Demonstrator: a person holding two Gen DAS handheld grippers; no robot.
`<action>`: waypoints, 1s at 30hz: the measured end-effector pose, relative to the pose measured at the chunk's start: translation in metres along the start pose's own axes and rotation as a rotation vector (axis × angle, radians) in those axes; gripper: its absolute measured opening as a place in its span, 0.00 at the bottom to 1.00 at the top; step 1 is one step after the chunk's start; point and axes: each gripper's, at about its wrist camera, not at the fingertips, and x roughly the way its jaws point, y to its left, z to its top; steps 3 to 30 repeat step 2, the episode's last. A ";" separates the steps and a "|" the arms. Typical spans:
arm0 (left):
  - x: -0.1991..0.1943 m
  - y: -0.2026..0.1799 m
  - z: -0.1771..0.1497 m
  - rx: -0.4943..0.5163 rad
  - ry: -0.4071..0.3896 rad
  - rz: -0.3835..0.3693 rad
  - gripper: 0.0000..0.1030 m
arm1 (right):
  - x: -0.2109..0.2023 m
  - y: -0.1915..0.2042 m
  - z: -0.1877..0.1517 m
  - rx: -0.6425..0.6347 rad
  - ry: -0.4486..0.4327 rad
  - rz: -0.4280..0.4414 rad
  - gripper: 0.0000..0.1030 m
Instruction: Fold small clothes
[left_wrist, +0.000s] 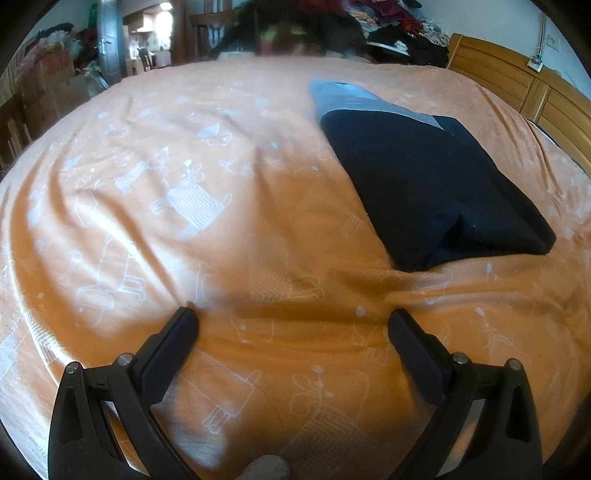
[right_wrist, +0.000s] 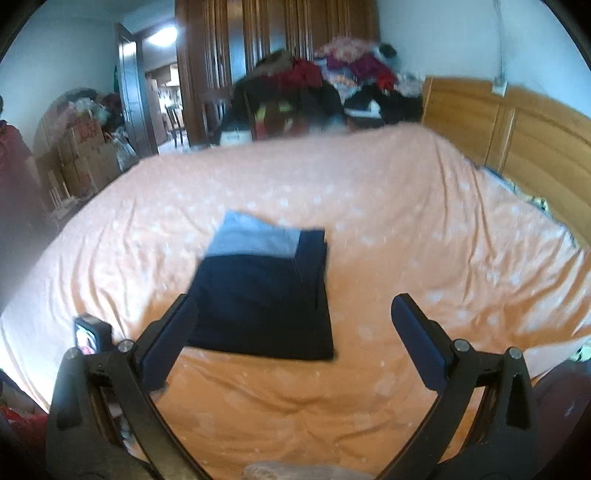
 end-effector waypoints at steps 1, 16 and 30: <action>0.000 0.001 0.000 0.000 -0.001 -0.001 1.00 | -0.008 0.002 0.004 -0.007 -0.025 -0.003 1.00; 0.000 0.000 0.000 0.000 -0.002 -0.001 1.00 | -0.015 0.004 0.006 -0.020 -0.045 -0.005 1.00; 0.000 0.000 0.000 0.000 -0.002 -0.001 1.00 | -0.015 0.004 0.006 -0.020 -0.045 -0.005 1.00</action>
